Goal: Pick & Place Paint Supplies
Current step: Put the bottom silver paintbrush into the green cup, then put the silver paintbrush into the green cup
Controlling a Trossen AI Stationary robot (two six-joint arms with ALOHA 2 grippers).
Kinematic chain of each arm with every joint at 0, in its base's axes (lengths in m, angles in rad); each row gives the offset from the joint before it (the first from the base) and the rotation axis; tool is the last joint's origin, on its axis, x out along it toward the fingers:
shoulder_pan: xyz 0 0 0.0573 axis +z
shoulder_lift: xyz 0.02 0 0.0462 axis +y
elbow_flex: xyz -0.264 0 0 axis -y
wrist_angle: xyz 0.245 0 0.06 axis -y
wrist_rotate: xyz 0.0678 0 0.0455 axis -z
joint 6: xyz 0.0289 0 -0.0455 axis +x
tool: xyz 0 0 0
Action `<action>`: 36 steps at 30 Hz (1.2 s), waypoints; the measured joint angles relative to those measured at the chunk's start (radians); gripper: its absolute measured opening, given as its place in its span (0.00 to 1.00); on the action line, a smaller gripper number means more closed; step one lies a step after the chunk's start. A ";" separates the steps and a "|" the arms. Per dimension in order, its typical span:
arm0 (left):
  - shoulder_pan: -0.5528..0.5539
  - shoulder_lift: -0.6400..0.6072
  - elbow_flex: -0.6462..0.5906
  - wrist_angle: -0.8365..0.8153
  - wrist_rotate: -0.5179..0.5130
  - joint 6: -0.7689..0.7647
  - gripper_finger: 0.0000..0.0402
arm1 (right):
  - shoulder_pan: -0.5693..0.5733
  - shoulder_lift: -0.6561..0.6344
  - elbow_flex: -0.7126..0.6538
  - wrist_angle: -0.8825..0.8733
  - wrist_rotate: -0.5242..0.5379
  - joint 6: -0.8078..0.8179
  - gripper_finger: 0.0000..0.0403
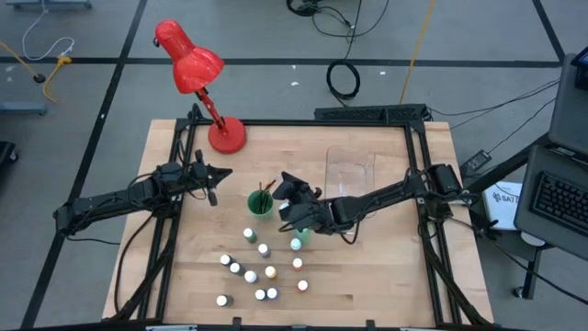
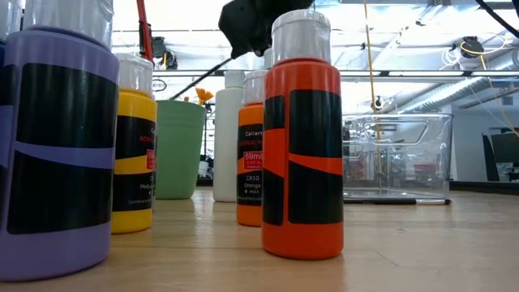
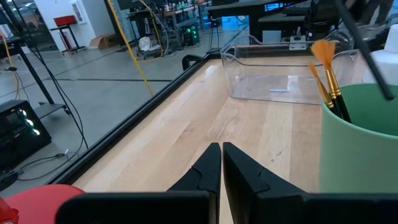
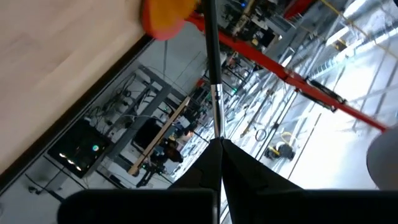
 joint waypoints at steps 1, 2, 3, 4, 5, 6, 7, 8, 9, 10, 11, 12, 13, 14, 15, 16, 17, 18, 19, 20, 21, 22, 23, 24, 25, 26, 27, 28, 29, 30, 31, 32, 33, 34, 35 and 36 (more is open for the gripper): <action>0.000 0.000 0.000 0.000 0.000 0.002 0.05 | -0.001 0.000 0.000 -0.013 -0.009 -0.006 0.00; 0.000 0.000 0.000 0.000 0.000 0.003 0.05 | -0.001 0.000 0.000 -0.023 -0.010 -0.022 0.00; 0.000 0.000 0.000 0.002 -0.001 0.003 0.05 | -0.001 0.000 0.000 -0.031 -0.010 -0.041 0.00; 0.000 0.000 0.000 0.005 -0.001 0.003 0.05 | 0.002 0.006 0.000 -0.029 -0.010 -0.062 0.00; 0.000 0.000 0.000 0.009 -0.001 0.005 0.05 | 0.005 0.020 0.002 -0.015 -0.007 -0.086 0.00; 0.000 0.000 0.000 0.012 -0.002 0.008 0.05 | 0.006 0.032 0.004 -0.007 -0.010 -0.107 0.00; 0.000 0.000 0.000 0.016 -0.002 0.011 0.05 | 0.007 0.042 0.003 -0.009 -0.010 -0.110 0.00; 0.000 0.000 -0.001 0.020 -0.004 0.015 0.05 | 0.009 0.045 0.003 -0.008 -0.012 -0.113 0.00; 0.000 0.000 -0.001 0.022 -0.005 0.015 0.05 | 0.009 0.049 0.003 -0.011 -0.013 -0.120 0.00; 0.000 0.000 -0.001 0.024 -0.006 0.015 0.05 | 0.010 0.058 0.004 -0.009 -0.009 -0.131 0.00; 0.000 0.000 -0.002 0.024 -0.006 0.014 0.05 | 0.009 0.066 0.004 -0.013 -0.013 -0.142 0.00; 0.000 0.000 -0.002 0.025 -0.006 0.014 0.05 | 0.009 0.076 0.003 -0.022 -0.016 -0.146 0.00; 0.000 0.000 -0.002 0.025 -0.006 0.014 0.05 | 0.008 0.084 0.000 -0.012 -0.012 -0.134 0.00; 0.000 0.000 -0.002 0.022 -0.005 0.014 0.05 | 0.008 0.084 0.002 -0.015 -0.029 -0.145 0.00; 0.000 0.000 -0.002 0.021 -0.005 0.014 0.05 | 0.006 0.087 0.002 -0.013 -0.037 -0.151 0.00; 0.000 0.000 -0.002 0.021 -0.005 0.014 0.05 | 0.006 0.091 0.002 -0.001 -0.038 -0.156 0.00; 0.000 0.000 -0.002 0.021 -0.005 0.014 0.05 | 0.006 0.093 0.001 -0.001 -0.040 -0.157 0.00; 0.000 0.000 -0.002 0.021 -0.005 0.014 0.05 | 0.006 0.095 -0.001 0.003 -0.040 -0.156 0.00; 0.000 0.000 -0.002 0.021 -0.005 0.014 0.05 | 0.006 0.095 -0.001 0.016 -0.041 -0.157 0.01; 0.000 0.000 -0.002 0.021 -0.005 0.014 0.05 | 0.005 0.095 -0.001 0.031 -0.041 -0.157 0.02; 0.000 0.000 -0.002 0.021 -0.005 0.013 0.05 | 0.005 0.092 0.000 0.039 -0.040 -0.157 0.03; 0.000 0.000 -0.002 0.021 -0.005 0.014 0.05 | 0.005 0.092 0.001 0.044 -0.040 -0.157 0.04; 0.000 0.000 -0.002 0.021 -0.005 0.013 0.05 | 0.005 0.092 0.001 0.046 -0.040 -0.157 0.05; 0.000 0.000 -0.002 0.021 -0.005 0.013 0.05 | 0.005 0.093 0.001 0.046 -0.040 -0.157 0.06; 0.000 0.000 -0.002 0.021 -0.005 0.013 0.05 | 0.006 0.094 0.001 0.048 -0.040 -0.153 0.07; 0.000 0.000 -0.002 0.021 -0.004 0.013 0.05 | 0.006 0.094 0.001 0.051 -0.041 -0.150 0.08; 0.000 0.000 -0.002 0.021 -0.004 0.012 0.05 | 0.008 0.094 0.001 0.054 -0.040 -0.148 0.09; 0.000 0.000 -0.002 0.021 -0.004 0.011 0.05 | 0.010 0.093 0.001 0.057 -0.040 -0.148 0.11; 0.000 0.000 -0.002 0.021 -0.004 0.011 0.05 | 0.013 0.093 0.001 0.058 -0.040 -0.147 0.12; 0.000 0.000 -0.001 0.021 -0.004 0.011 0.05 | 0.015 0.093 0.001 0.057 -0.040 -0.147 0.13; 0.000 0.000 -0.001 0.021 -0.004 0.011 0.05 | 0.018 0.093 0.001 0.057 -0.040 -0.146 0.14; 0.000 0.000 -0.001 0.021 -0.004 0.011 0.05 | 0.021 0.093 0.001 0.062 -0.040 -0.146 0.15; 0.000 0.000 -0.001 0.021 -0.004 0.011 0.05 | 0.025 0.093 0.001 0.083 -0.035 -0.146 0.16; 0.000 0.000 -0.001 0.021 -0.004 0.011 0.05 | 0.027 0.088 0.001 0.105 -0.029 -0.144 0.17; 0.000 0.000 -0.001 0.020 -0.004 0.011 0.05 | 0.033 0.078 0.001 0.122 -0.017 -0.138 0.18; 0.000 0.000 -0.001 0.020 -0.004 0.011 0.05 | 0.039 0.062 0.000 0.141 -0.010 -0.131 0.18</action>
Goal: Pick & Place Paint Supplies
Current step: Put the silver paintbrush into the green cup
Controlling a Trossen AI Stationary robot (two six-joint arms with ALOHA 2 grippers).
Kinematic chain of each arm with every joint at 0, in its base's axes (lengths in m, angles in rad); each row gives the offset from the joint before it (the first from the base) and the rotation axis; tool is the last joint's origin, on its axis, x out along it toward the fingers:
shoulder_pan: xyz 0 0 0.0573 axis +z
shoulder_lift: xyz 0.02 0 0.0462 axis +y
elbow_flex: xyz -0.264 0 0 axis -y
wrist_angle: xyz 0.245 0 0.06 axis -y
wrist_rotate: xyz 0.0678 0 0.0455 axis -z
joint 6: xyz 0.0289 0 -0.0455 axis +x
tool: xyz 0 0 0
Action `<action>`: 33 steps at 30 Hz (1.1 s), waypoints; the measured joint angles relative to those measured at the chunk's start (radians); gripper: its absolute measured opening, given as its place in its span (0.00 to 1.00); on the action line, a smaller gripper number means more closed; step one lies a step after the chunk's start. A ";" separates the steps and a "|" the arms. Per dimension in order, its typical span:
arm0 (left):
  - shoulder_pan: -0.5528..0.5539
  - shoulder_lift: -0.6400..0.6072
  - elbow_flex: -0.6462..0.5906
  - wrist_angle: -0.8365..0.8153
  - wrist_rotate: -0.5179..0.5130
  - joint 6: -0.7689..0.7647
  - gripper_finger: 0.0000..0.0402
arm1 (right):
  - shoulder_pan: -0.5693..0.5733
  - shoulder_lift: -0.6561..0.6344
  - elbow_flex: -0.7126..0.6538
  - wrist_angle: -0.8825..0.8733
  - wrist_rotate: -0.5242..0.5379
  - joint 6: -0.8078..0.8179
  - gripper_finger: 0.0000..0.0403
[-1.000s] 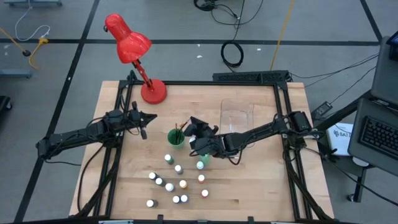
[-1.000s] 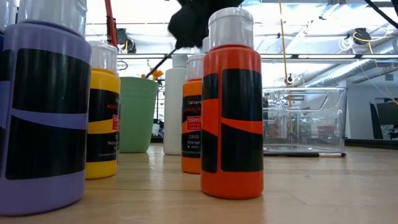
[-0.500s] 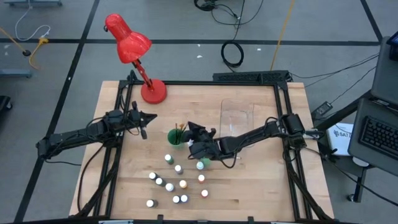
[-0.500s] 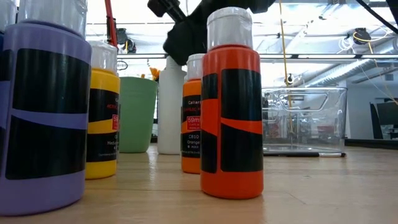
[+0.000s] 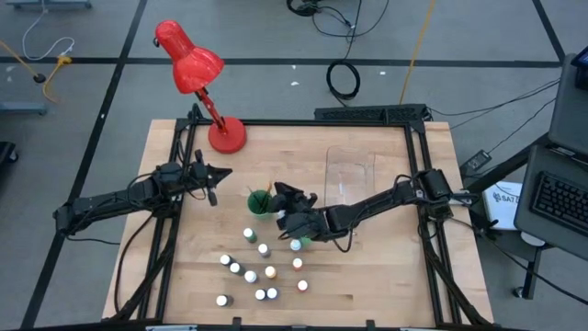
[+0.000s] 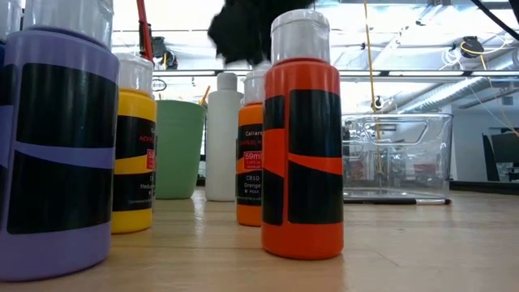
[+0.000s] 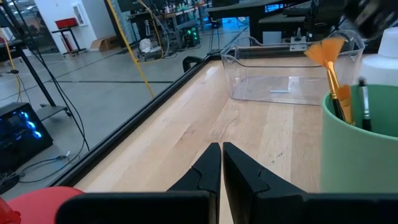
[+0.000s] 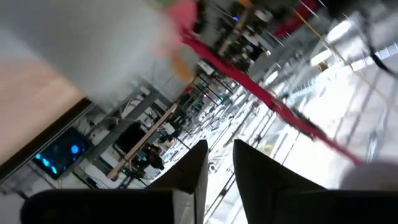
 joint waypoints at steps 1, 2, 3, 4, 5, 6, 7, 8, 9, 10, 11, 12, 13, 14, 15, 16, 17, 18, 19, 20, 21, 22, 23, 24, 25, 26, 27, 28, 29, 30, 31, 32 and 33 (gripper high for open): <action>0.000 0.000 0.000 0.000 0.000 0.000 0.05 | 0.007 -0.024 0.000 0.024 0.000 0.009 0.18; 0.000 0.000 0.000 -0.001 0.001 0.000 0.05 | 0.016 -0.058 -0.001 0.049 0.000 0.021 0.18; 0.000 0.000 0.000 -0.001 0.001 0.000 0.05 | 0.027 -0.097 -0.001 0.090 0.002 0.040 0.18; 0.000 0.000 0.000 -0.002 0.001 0.000 0.05 | 0.039 -0.142 -0.001 0.144 0.003 0.072 0.18; 0.000 0.000 0.001 -0.003 0.002 0.000 0.05 | 0.052 -0.194 -0.001 0.198 0.005 0.122 0.17; 0.000 0.000 0.001 -0.004 0.002 0.000 0.05 | 0.066 -0.245 -0.001 0.245 0.009 0.200 0.17; 0.000 0.000 0.001 -0.004 0.002 0.000 0.05 | 0.079 -0.302 0.000 0.277 0.026 0.310 0.16; 0.000 0.000 0.001 -0.004 0.002 0.000 0.05 | 0.091 -0.357 0.000 0.287 0.054 0.449 0.16; 0.000 0.000 0.001 -0.004 0.002 -0.003 0.05 | 0.101 -0.412 -0.003 0.282 0.099 0.627 0.15; 0.000 0.000 0.001 -0.005 0.002 -0.005 0.05 | 0.110 -0.471 -0.020 0.256 0.152 0.855 0.15; 0.000 0.000 0.001 -0.005 0.002 -0.005 0.05 | 0.126 -0.536 -0.048 0.195 0.206 1.090 0.14; 0.000 0.000 0.001 -0.005 0.002 -0.005 0.05 | 0.146 -0.608 -0.089 0.088 0.232 1.325 0.13; 0.000 0.000 0.001 -0.006 0.002 -0.005 0.05 | 0.170 -0.682 -0.136 -0.042 0.177 1.514 0.13; 0.000 0.000 0.001 -0.006 0.002 -0.007 0.05 | 0.190 -0.750 -0.185 -0.156 0.049 1.643 0.12; 0.000 0.000 0.001 -0.006 0.002 -0.009 0.05 | 0.205 -0.812 -0.241 -0.230 -0.110 1.737 0.12; 0.000 0.000 0.001 -0.007 0.002 -0.012 0.05 | 0.216 -0.863 -0.305 -0.267 -0.252 1.812 0.11; 0.000 0.000 0.001 -0.007 0.002 -0.012 0.05 | 0.226 -0.907 -0.381 -0.274 -0.366 1.869 0.11; 0.000 0.000 0.001 -0.008 0.002 -0.012 0.05 | 0.240 -0.940 -0.463 -0.247 -0.433 1.910 0.10; 0.000 0.000 0.001 -0.008 0.002 -0.012 0.05 | 0.261 -0.960 -0.544 -0.190 -0.453 1.933 0.10; 0.000 0.000 0.001 -0.008 0.002 -0.012 0.05 | 0.284 -0.971 -0.627 -0.107 -0.450 1.939 0.09; 0.000 0.000 0.001 -0.008 0.002 -0.012 0.05 | 0.306 -0.971 -0.705 -0.017 -0.435 1.936 0.09; 0.000 0.000 0.001 -0.009 0.002 -0.012 0.05 | 0.325 -0.963 -0.773 0.079 -0.423 1.921 0.08; 0.000 0.000 0.001 -0.009 0.002 -0.011 0.05 | 0.340 -0.946 -0.832 0.182 -0.423 1.904 0.08; 0.000 0.000 0.001 -0.009 0.002 -0.011 0.05 | 0.350 -0.928 -0.885 0.279 -0.426 1.890 0.07; 0.000 0.000 0.001 -0.009 0.002 -0.010 0.05 | 0.358 -0.909 -0.928 0.355 -0.424 1.874 0.07; 0.000 0.000 0.001 -0.009 0.002 -0.010 0.05 | 0.367 -0.887 -0.965 0.421 -0.417 1.860 0.07; 0.000 0.000 0.001 -0.009 0.002 -0.011 0.05 | 0.373 -0.867 -0.992 0.468 -0.415 1.846 0.07; 0.000 0.000 0.001 -0.010 0.002 -0.012 0.05 | 0.379 -0.848 -1.009 0.502 -0.417 1.838 0.07; 0.000 0.000 0.001 -0.010 0.002 -0.012 0.05 | 0.382 -0.832 -1.017 0.526 -0.421 1.833 0.07; 0.000 0.000 0.001 -0.010 0.002 -0.012 0.05 | 0.383 -0.818 -1.018 0.539 -0.424 1.831 0.07; 0.000 0.000 0.001 -0.010 0.002 -0.013 0.05 | 0.382 -0.804 -1.016 0.544 -0.422 1.830 0.07; 0.000 0.000 0.001 -0.010 0.002 -0.013 0.05 | 0.380 -0.787 -1.010 0.541 -0.419 1.830 0.07; 0.000 0.000 0.001 -0.010 0.002 -0.013 0.05 | 0.380 -0.767 -0.996 0.536 -0.416 1.823 0.07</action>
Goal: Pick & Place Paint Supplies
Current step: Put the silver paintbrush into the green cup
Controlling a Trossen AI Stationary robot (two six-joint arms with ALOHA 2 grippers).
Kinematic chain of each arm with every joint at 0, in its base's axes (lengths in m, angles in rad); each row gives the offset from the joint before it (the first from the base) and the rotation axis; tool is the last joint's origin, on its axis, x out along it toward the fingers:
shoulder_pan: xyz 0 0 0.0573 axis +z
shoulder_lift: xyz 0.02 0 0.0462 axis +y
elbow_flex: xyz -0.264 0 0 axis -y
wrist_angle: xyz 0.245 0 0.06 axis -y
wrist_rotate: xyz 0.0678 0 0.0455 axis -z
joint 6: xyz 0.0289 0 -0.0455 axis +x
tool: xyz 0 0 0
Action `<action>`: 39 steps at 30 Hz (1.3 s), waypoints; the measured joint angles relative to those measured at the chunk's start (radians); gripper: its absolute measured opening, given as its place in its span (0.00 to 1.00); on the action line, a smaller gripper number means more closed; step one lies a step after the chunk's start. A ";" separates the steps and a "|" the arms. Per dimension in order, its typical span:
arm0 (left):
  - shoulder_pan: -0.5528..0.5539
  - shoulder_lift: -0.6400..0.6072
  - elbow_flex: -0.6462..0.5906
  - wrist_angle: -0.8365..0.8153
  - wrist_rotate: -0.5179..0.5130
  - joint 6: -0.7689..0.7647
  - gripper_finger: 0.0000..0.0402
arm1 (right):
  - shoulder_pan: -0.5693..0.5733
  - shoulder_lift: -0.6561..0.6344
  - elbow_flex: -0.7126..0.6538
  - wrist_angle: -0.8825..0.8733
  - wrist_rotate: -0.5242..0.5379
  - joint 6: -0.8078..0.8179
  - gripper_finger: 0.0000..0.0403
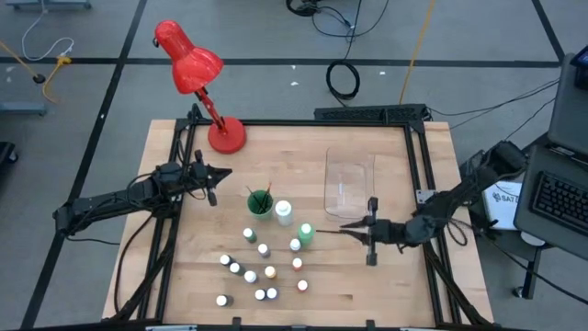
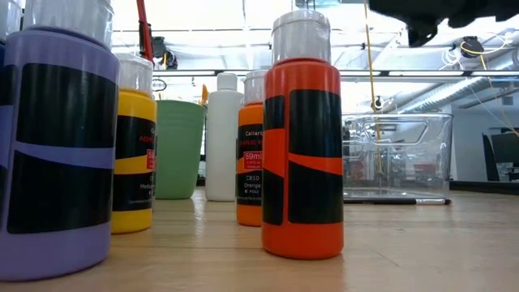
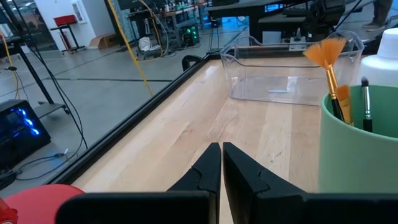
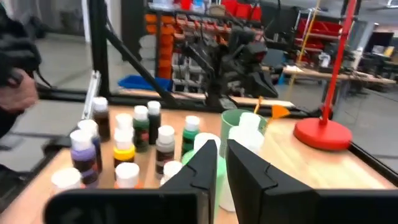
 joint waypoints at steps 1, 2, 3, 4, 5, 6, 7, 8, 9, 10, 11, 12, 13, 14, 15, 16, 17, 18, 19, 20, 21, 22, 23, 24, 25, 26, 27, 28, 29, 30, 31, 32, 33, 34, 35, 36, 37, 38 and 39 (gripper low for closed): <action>0.000 0.000 0.000 0.000 0.000 0.000 0.05 | 0.000 0.018 0.017 0.000 -0.001 -0.018 0.07; 0.000 0.000 0.000 0.000 0.000 0.000 0.05 | 0.001 0.035 0.037 0.001 -0.004 -0.041 0.07; 0.000 0.000 0.000 0.000 0.000 0.004 0.05 | 0.004 0.051 0.059 0.006 -0.006 -0.069 0.07; 0.000 0.000 0.000 0.001 0.000 0.012 0.05 | 0.008 0.067 0.080 0.008 -0.006 -0.105 0.07; 0.000 0.000 0.000 0.003 0.000 0.017 0.05 | 0.013 0.080 0.097 0.008 -0.005 -0.147 0.06; 0.000 0.000 0.000 0.003 0.000 0.017 0.05 | 0.015 0.095 0.112 0.006 -0.004 -0.186 0.06; 0.000 0.000 0.000 0.004 0.000 0.017 0.05 | 0.018 0.107 0.125 0.004 -0.005 -0.223 0.06; 0.000 0.000 0.000 0.005 0.000 0.017 0.05 | 0.021 0.115 0.133 0.003 -0.005 -0.258 0.06; 0.000 0.000 0.000 0.006 -0.002 0.019 0.05 | 0.022 0.121 0.137 0.003 -0.005 -0.287 0.06; 0.000 0.000 0.000 0.006 -0.002 0.022 0.05 | 0.022 0.127 0.141 0.005 -0.006 -0.312 0.06; 0.000 0.000 0.000 0.007 -0.002 0.024 0.05 | 0.022 0.131 0.141 0.007 -0.009 -0.328 0.06; 0.000 0.000 0.000 0.010 -0.002 0.025 0.05 | 0.022 0.137 0.141 0.007 -0.008 -0.339 0.06; 0.000 0.000 0.000 0.015 -0.003 0.025 0.05 | 0.022 0.143 0.141 0.014 -0.008 -0.348 0.06; 0.000 0.000 0.000 0.021 -0.003 0.025 0.05 | 0.022 0.147 0.141 0.024 -0.009 -0.359 0.06; 0.000 0.000 0.000 0.031 -0.003 0.025 0.05 | 0.026 0.147 0.141 0.030 -0.007 -0.372 0.05; 0.000 0.000 0.000 0.041 -0.003 0.025 0.05 | 0.033 0.146 0.141 0.037 -0.001 -0.377 0.05; 0.000 0.000 0.000 0.050 -0.003 0.025 0.05 | 0.040 0.145 0.141 0.037 0.007 -0.377 0.05; 0.000 0.000 0.000 0.061 -0.004 0.025 0.05 | 0.049 0.144 0.141 0.032 0.029 -0.369 0.04; 0.000 0.000 0.000 0.071 -0.007 0.024 0.05 | 0.060 0.143 0.141 0.015 0.055 -0.349 0.04; 0.000 0.000 0.000 0.077 -0.011 0.024 0.05 | 0.070 0.142 0.141 -0.007 0.080 -0.318 0.04; 0.000 0.000 0.000 0.076 -0.013 0.024 0.05 | 0.077 0.142 0.141 -0.030 0.096 -0.289 0.03; 0.000 0.000 0.000 0.074 -0.017 0.027 0.05 | 0.081 0.142 0.141 -0.062 0.101 -0.265 0.03; 0.000 0.000 0.000 0.075 -0.019 0.029 0.05 | 0.085 0.142 0.141 -0.105 0.099 -0.245 0.03; 0.000 0.000 0.000 0.079 -0.019 0.028 0.05 | 0.087 0.146 0.141 -0.149 0.099 -0.218 0.02; 0.000 0.000 0.000 0.086 -0.019 0.026 0.05 | 0.089 0.156 0.141 -0.187 0.099 -0.186 0.02; 0.000 0.000 0.000 0.093 -0.019 0.024 0.05 | 0.089 0.167 0.141 -0.220 0.099 -0.155 0.02; 0.000 0.000 0.000 0.104 -0.019 0.024 0.05 | 0.090 0.180 0.141 -0.246 0.099 -0.128 0.02; 0.000 0.000 0.000 0.116 -0.019 0.024 0.05 | 0.092 0.193 0.141 -0.264 0.099 -0.107 0.02; 0.000 0.000 0.000 0.130 -0.020 0.027 0.05 | 0.093 0.209 0.141 -0.271 0.101 -0.091 0.01; 0.000 0.000 0.000 0.138 -0.022 0.028 0.05 | 0.097 0.227 0.141 -0.270 0.101 -0.087 0.01; 0.000 0.000 0.000 0.139 -0.026 0.028 0.05 | 0.102 0.242 0.141 -0.268 0.101 -0.090 0.01; 0.000 0.000 0.000 0.136 -0.031 0.022 0.05 | 0.107 0.255 0.141 -0.265 0.100 -0.112 0.00; 0.000 0.000 0.000 0.129 -0.036 0.016 0.05 | 0.112 0.267 0.140 -0.251 0.100 -0.145 0.00; 0.000 0.000 0.000 0.124 -0.045 0.012 0.05 | 0.114 0.276 0.140 -0.228 0.100 -0.180 0.00; 0.000 0.000 0.000 0.123 -0.057 0.011 0.05 | 0.115 0.282 0.140 -0.205 0.098 -0.207 0.00; 0.000 0.000 0.000 0.124 -0.073 0.005 0.05 | 0.118 0.286 0.140 -0.179 0.098 -0.230 0.00; 0.000 0.000 0.000 0.125 -0.086 -0.003 0.05 | 0.119 0.288 0.140 -0.148 0.098 -0.254 0.00; 0.000 0.000 0.000 0.125 -0.094 -0.007 0.05 | 0.119 0.288 0.140 -0.117 0.098 -0.279 0.00; 0.000 0.000 0.000 0.124 -0.101 -0.008 0.05 | 0.119 0.288 0.140 -0.086 0.098 -0.296 0.00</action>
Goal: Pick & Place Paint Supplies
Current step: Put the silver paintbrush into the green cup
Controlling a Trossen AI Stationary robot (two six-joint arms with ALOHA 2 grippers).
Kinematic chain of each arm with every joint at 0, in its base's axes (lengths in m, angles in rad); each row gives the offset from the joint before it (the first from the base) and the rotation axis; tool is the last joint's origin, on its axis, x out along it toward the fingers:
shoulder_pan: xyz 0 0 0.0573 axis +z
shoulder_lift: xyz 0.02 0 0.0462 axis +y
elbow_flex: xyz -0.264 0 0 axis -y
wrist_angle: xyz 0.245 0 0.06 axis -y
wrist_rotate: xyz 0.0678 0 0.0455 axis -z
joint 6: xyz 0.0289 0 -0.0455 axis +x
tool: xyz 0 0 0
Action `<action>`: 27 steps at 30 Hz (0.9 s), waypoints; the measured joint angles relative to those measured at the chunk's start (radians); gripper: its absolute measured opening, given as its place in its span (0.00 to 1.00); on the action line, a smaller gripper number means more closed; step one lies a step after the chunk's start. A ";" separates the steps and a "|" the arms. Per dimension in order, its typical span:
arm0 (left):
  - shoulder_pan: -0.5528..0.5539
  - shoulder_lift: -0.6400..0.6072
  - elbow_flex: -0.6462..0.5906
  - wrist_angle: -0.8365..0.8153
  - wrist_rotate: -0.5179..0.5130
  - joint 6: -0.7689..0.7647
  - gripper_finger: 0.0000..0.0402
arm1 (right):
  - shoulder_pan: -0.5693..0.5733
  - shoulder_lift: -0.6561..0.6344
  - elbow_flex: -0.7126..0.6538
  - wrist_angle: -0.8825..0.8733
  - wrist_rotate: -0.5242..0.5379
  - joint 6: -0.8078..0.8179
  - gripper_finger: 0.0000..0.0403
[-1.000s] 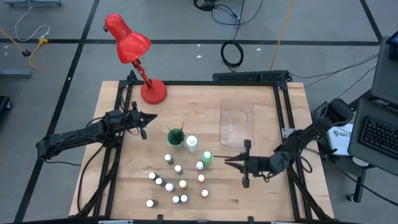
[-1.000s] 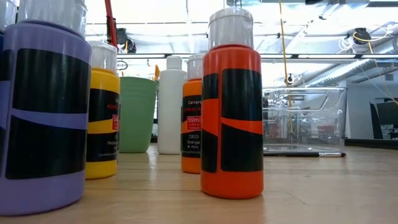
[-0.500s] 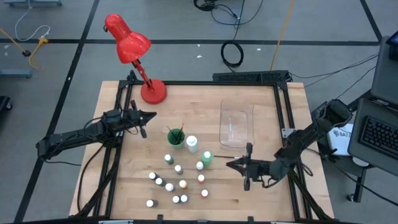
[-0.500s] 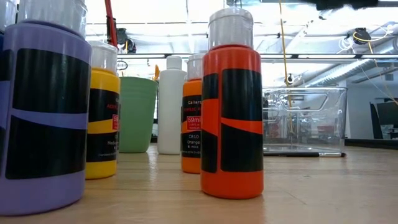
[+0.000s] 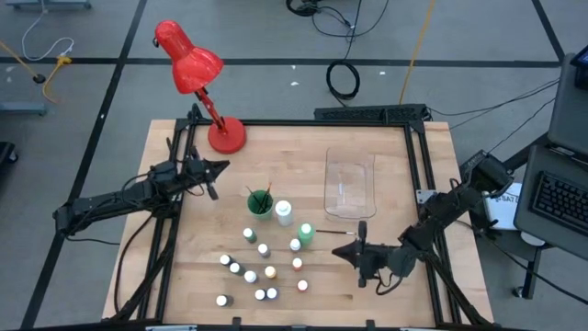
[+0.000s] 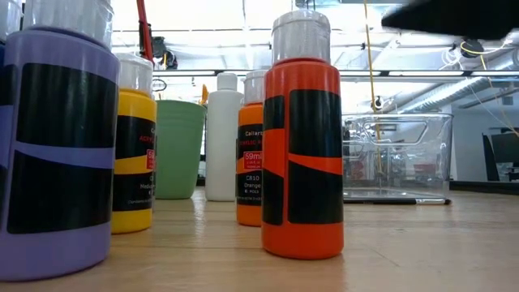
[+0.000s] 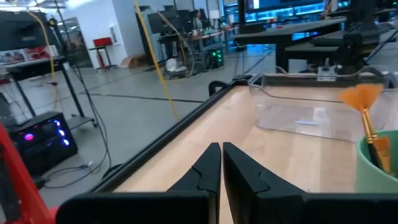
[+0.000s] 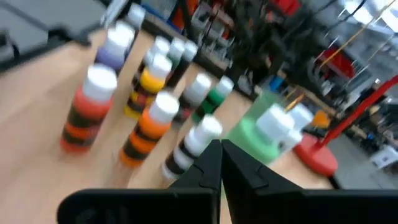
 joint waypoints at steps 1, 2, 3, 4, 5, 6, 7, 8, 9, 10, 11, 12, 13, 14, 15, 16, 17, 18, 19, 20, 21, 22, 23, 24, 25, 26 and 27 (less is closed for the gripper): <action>0.000 0.000 0.000 0.000 -0.004 0.002 0.05 | 0.001 -0.003 0.000 0.027 -0.001 -0.006 0.00; 0.000 0.000 0.000 0.002 -0.005 0.009 0.05 | 0.003 -0.009 0.001 0.033 -0.005 -0.005 0.00; 0.000 0.000 0.000 0.006 -0.005 0.017 0.05 | 0.005 -0.017 0.009 0.007 -0.023 -0.004 0.01; 0.000 0.000 0.000 0.008 -0.005 0.024 0.05 | 0.007 -0.022 0.028 -0.046 -0.040 -0.005 0.02; 0.000 0.000 0.000 0.009 -0.006 0.029 0.05 | 0.013 -0.022 0.053 -0.108 -0.048 0.001 0.03; 0.000 0.000 0.000 0.009 -0.006 0.035 0.05 | 0.022 -0.022 0.086 -0.174 -0.046 0.014 0.04; 0.000 0.000 0.000 0.010 -0.006 0.037 0.05 | 0.032 -0.021 0.129 -0.251 -0.039 0.028 0.06; 0.000 0.000 0.000 0.010 -0.006 0.039 0.05 | 0.041 -0.020 0.179 -0.323 -0.022 0.049 0.07; 0.000 0.000 0.000 0.013 -0.006 0.040 0.05 | 0.047 -0.016 0.239 -0.398 -0.012 0.081 0.09; 0.000 0.000 0.000 0.016 -0.006 0.040 0.05 | 0.048 -0.010 0.297 -0.487 0.007 0.124 0.11; 0.000 0.000 0.000 0.017 -0.006 0.039 0.05 | 0.048 -0.002 0.349 -0.579 0.028 0.176 0.13; 0.000 0.000 0.000 0.016 -0.006 0.036 0.05 | 0.047 0.003 0.398 -0.693 0.047 0.238 0.15; 0.000 0.000 0.000 0.014 -0.006 0.034 0.05 | 0.046 0.007 0.436 -0.811 0.055 0.309 0.17; 0.000 0.000 0.000 0.012 -0.006 0.028 0.05 | 0.042 0.010 0.465 -0.912 0.055 0.387 0.20; 0.000 0.000 0.000 0.009 -0.006 0.023 0.05 | 0.037 0.016 0.492 -0.993 0.055 0.461 0.23; 0.000 0.000 0.000 0.006 -0.006 0.020 0.05 | 0.035 0.020 0.510 -1.051 0.053 0.531 0.25; 0.000 0.000 0.000 0.006 -0.006 0.019 0.05 | 0.035 0.021 0.516 -1.096 0.045 0.585 0.28; 0.000 0.000 0.000 0.006 -0.006 0.020 0.05 | 0.037 0.020 0.517 -1.129 0.026 0.620 0.31; 0.000 0.000 0.000 0.006 -0.006 0.025 0.05 | 0.039 0.021 0.515 -1.143 0.009 0.649 0.34; 0.000 0.000 0.000 0.006 -0.006 0.032 0.05 | 0.044 0.021 0.511 -1.149 0.002 0.680 0.36; 0.000 0.000 0.000 0.007 -0.006 0.037 0.05 | 0.051 0.021 0.507 -1.168 0.006 0.712 0.39; 0.000 0.000 0.000 0.009 -0.006 0.043 0.05 | 0.063 0.021 0.505 -1.198 0.027 0.740 0.41; 0.000 0.000 0.000 0.008 -0.006 0.046 0.05 | 0.077 0.023 0.503 -1.232 0.064 0.775 0.42; 0.000 0.000 0.000 0.009 -0.006 0.051 0.05 | 0.089 0.029 0.502 -1.265 0.106 0.813 0.43; 0.000 0.000 0.000 0.010 -0.006 0.056 0.05 | 0.100 0.034 0.500 -1.299 0.133 0.853 0.44; 0.000 0.000 0.000 0.009 -0.006 0.059 0.05 | 0.110 0.036 0.493 -1.327 0.137 0.899 0.44; 0.000 0.000 0.000 0.007 -0.006 0.059 0.05 | 0.118 0.037 0.485 -1.352 0.132 0.951 0.45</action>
